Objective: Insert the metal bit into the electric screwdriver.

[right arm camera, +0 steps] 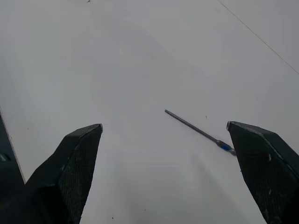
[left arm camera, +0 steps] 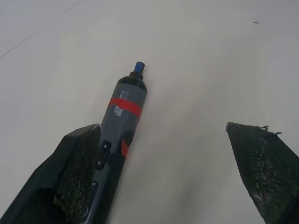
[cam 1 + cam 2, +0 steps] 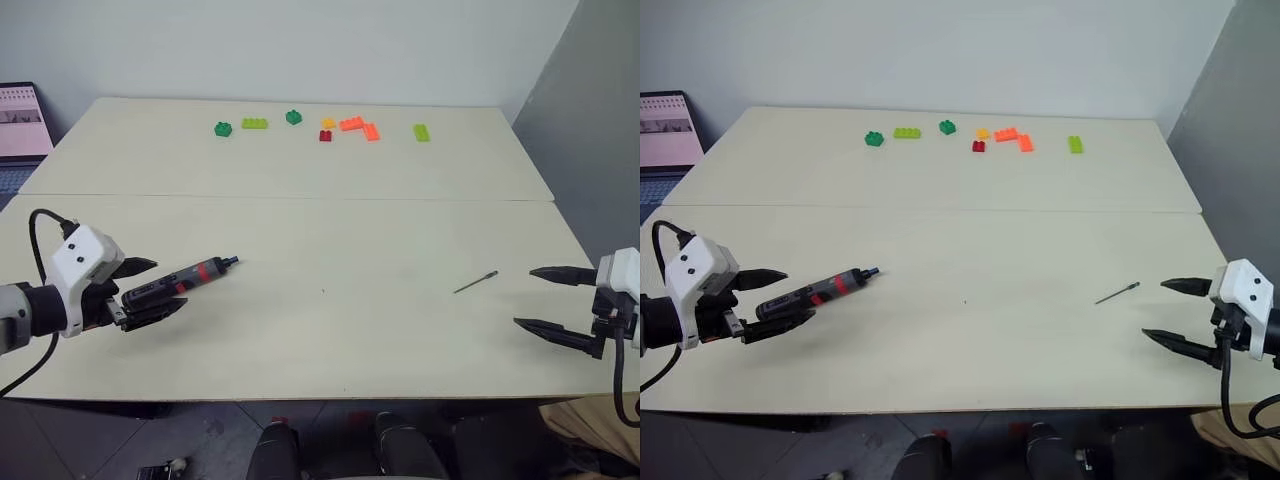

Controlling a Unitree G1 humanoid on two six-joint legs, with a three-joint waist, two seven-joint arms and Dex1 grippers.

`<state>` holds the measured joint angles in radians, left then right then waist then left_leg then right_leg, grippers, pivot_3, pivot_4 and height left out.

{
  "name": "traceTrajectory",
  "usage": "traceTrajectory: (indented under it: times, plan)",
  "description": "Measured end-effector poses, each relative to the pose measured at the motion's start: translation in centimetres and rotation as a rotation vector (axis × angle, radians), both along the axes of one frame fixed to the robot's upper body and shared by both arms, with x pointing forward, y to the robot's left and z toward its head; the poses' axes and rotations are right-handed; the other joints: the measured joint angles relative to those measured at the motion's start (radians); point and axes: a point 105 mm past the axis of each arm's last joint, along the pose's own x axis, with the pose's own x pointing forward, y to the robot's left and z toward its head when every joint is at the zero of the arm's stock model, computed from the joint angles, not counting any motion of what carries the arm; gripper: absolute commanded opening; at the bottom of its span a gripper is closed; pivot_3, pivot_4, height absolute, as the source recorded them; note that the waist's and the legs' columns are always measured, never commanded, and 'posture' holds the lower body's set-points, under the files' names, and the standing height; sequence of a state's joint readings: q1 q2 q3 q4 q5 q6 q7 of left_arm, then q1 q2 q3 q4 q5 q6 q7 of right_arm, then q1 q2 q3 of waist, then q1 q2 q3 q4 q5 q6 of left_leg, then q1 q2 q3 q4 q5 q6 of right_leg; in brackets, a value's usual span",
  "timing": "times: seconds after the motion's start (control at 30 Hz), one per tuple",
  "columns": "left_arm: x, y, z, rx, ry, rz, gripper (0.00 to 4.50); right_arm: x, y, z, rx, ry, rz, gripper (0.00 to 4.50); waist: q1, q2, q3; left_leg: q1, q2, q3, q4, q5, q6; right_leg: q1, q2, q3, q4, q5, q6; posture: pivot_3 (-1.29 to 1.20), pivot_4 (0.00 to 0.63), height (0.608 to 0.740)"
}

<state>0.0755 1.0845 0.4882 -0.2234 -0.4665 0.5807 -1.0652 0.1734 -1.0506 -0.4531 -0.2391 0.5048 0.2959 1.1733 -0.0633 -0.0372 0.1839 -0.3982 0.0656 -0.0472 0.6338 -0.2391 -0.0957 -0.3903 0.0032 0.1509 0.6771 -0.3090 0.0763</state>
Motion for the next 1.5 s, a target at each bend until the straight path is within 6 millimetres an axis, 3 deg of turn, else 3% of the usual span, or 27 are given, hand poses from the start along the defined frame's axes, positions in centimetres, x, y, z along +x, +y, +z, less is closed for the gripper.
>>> traceTrajectory:
  times: [0.6, 0.9, 1.17, 1.23, 1.5]
  plan:
    - [-0.3, 1.2, -1.3, 0.028, 0.057, -0.021, 4.46, 0.1, -0.6, 0.2, -0.015, -0.01, -0.032, 4.5, 0.0, 0.0, 0.0, 0.0, 0.0, 0.0, 0.0, 0.0, 0.0, 0.0, 0.0, 0.0, 0.0, 0.001, 0.001, 0.0, 0.15, 0.74]
    - [1.0, 1.3, -1.3, 0.066, 0.063, -0.016, 4.46, 0.4, 0.0, 0.1, -0.004, -0.016, -0.018, 4.5, 0.0, 0.0, 0.0, 0.0, 0.0, 0.0, 0.0, 0.0, 0.0, 0.0, 0.0, 0.0, 0.001, 0.001, 0.002, 0.0, 0.15, 0.74]
    - [3.1, 0.1, -0.4, 0.126, 0.095, -0.068, 4.46, -0.1, 2.4, -0.1, 0.015, 0.015, 0.078, 4.5, 0.002, 0.0, 0.0, 0.0, 0.0, -0.001, 0.0, 0.0, 0.0, 0.0, 0.0, -0.001, 0.002, 0.003, 0.006, 0.0, 0.15, 0.74]
    - [4.2, -0.3, -0.2, 0.155, 0.14, -0.092, 4.46, -0.3, 4.5, 0.7, 0.044, 0.006, 0.162, 4.5, 0.002, 0.001, 0.0, 0.0, 0.0, -0.001, 0.0, 0.0, 0.0, 0.0, 0.001, -0.002, 0.002, 0.003, 0.006, 0.0, 0.15, 0.74]
    - [6.5, -1.4, 0.2, 0.19, 0.227, -0.129, 4.46, -0.9, 9.3, 2.2, 0.118, -0.013, 0.349, 4.5, 0.004, 0.0, 0.0, -0.002, 0.0, -0.003, 0.002, 0.0, 0.0, 0.0, 0.002, -0.003, 0.002, 0.003, 0.006, 0.0, 0.15, 0.74]
